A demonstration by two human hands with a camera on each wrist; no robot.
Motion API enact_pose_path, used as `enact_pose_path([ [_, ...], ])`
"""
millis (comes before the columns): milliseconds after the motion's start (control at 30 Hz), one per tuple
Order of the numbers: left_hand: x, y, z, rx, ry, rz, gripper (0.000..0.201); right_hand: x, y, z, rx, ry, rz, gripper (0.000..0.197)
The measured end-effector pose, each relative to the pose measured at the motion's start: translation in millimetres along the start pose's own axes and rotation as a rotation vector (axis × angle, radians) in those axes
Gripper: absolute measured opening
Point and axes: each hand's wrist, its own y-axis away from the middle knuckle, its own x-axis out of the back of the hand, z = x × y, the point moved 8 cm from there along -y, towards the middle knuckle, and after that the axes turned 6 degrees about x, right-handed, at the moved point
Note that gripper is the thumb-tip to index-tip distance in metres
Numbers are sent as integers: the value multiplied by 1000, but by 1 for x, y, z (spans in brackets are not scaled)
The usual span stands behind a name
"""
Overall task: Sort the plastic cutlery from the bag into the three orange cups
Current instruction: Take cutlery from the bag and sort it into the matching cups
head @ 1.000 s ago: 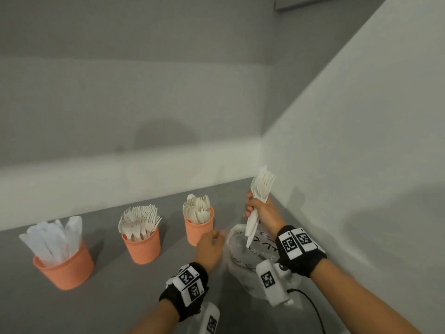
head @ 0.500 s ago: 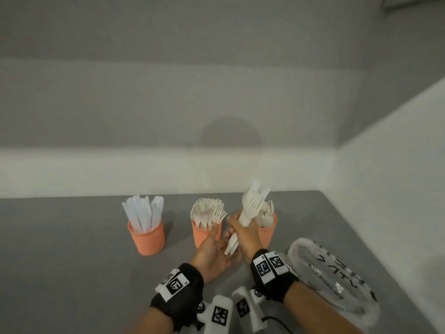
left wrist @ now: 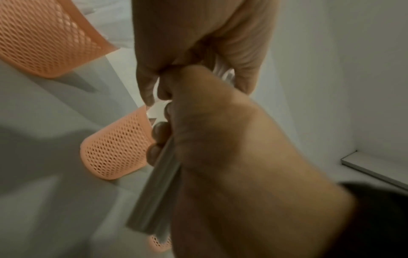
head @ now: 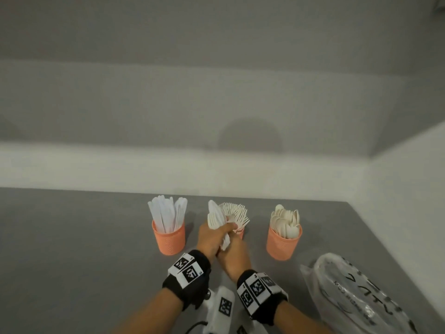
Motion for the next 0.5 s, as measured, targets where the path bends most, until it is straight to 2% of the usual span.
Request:
enact_pose_path([
  [100, 2, 1, 1, -2, 19, -11, 7, -11, -7, 3, -31, -90, -176, 29],
  [167, 3, -1, 3, -2, 25, -67, 15, -18, -8, 5, -137, -256, -330, 18],
  [233, 0, -2, 4, 38, 76, -181, 23, -20, -3, 6, -272, -432, -447, 12],
  [333, -4, -2, 10, 87, 109, -317, 27, -29, 6, 6, -433, -647, -601, 22],
  [400, -7, -1, 15, 91, 65, -361, 23, -36, 7, 3, -477, -740, -646, 29],
  [500, -1, -9, 23, 48, 103, -265, 13, -40, 1, 6, -490, -715, -546, 38],
])
